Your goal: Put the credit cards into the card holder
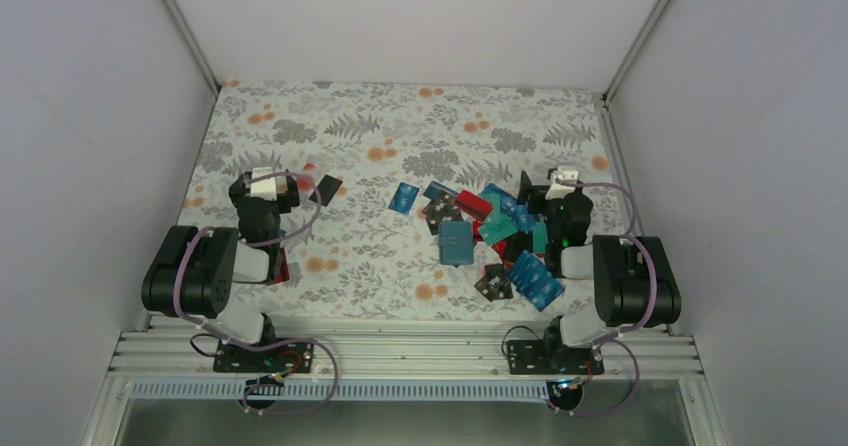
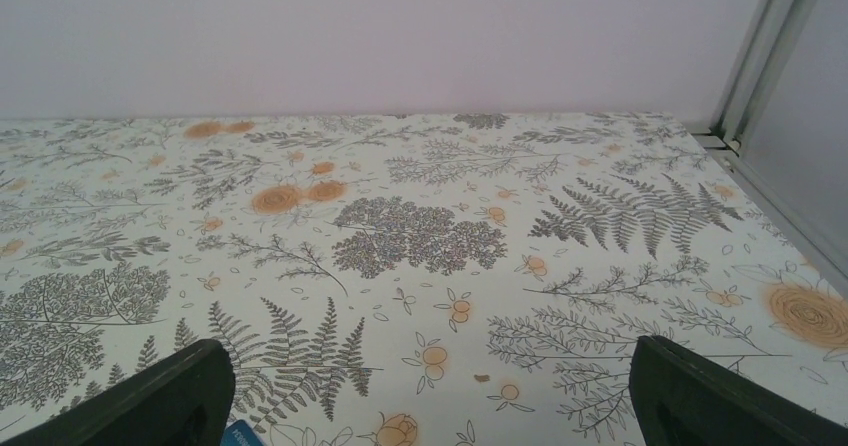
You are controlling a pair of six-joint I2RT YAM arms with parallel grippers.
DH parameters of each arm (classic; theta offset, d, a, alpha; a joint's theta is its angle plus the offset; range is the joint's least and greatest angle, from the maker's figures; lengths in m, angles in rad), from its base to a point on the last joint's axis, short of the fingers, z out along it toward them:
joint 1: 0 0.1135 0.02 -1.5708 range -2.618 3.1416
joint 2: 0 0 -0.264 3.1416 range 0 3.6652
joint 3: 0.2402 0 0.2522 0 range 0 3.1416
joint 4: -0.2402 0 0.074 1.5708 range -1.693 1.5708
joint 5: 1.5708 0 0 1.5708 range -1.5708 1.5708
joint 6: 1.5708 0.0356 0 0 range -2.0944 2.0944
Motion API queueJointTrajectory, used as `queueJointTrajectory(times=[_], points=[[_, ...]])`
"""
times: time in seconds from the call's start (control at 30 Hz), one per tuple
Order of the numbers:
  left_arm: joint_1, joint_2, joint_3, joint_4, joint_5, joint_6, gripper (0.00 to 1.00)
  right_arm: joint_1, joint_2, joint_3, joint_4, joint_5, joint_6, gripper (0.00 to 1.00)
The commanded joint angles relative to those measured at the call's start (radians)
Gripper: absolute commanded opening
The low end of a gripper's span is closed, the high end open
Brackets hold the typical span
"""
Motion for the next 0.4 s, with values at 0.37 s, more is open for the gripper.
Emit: queueJointTrajectory(times=[0.37], points=[[0.001, 0.0, -0.002, 0.068, 0.016, 0.002, 1.0, -0.019, 0.005, 0.026, 0.045, -0.098, -0.04, 1.0]])
